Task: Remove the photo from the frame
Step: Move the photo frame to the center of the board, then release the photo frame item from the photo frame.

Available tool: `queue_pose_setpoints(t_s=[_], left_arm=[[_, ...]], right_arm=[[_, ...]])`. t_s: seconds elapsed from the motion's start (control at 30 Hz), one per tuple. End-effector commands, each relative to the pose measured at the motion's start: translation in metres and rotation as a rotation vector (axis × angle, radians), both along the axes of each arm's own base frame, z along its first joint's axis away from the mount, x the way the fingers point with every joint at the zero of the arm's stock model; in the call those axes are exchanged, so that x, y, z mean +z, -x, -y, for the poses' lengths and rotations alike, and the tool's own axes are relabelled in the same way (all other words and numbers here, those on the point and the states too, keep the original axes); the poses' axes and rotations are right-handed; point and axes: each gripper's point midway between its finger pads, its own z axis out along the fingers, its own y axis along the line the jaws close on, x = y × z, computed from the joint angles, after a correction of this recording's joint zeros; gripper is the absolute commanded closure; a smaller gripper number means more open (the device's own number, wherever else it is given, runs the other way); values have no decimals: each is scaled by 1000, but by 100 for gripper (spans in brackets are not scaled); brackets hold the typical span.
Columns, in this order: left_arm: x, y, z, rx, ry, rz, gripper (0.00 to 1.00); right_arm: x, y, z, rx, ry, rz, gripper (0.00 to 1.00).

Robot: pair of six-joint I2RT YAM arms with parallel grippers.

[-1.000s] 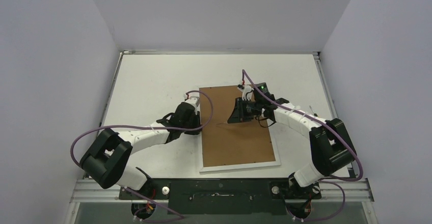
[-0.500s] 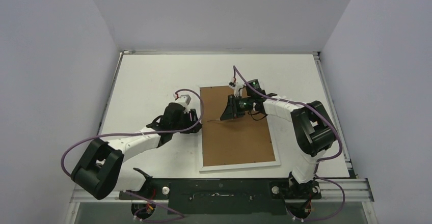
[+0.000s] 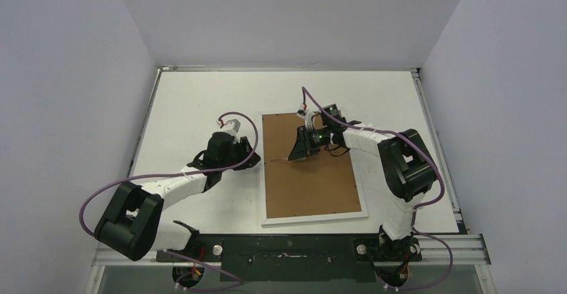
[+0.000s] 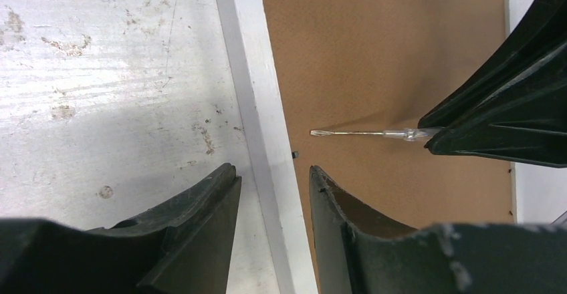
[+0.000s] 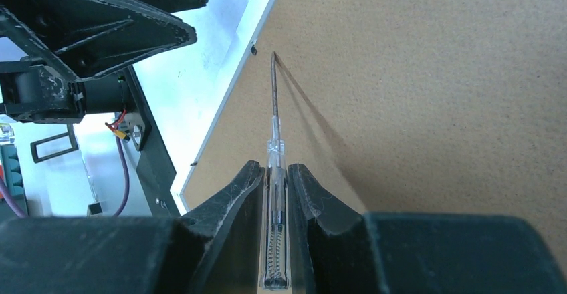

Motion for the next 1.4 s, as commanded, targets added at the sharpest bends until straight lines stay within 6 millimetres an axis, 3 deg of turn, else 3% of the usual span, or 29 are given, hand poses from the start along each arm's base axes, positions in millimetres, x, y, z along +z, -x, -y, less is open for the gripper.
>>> queue_pose_setpoints(t_s=[0.0, 0.37, 0.7, 1.03, 1.37], left_arm=[[23, -20, 11, -8, 60, 74, 60], [18, -35, 14, -26, 55, 133, 61], [12, -29, 13, -13, 89, 140, 65], [6, -31, 9, -5, 55, 121, 65], [0, -31, 13, -26, 49, 107, 66]], right_arm=[[6, -2, -5, 39, -14, 11, 95], [12, -2, -7, 39, -23, -24, 95], [0, -3, -9, 38, -1, -71, 95], [1, 4, -13, 64, 3, -93, 95], [-3, -3, -17, 61, 10, -101, 95]])
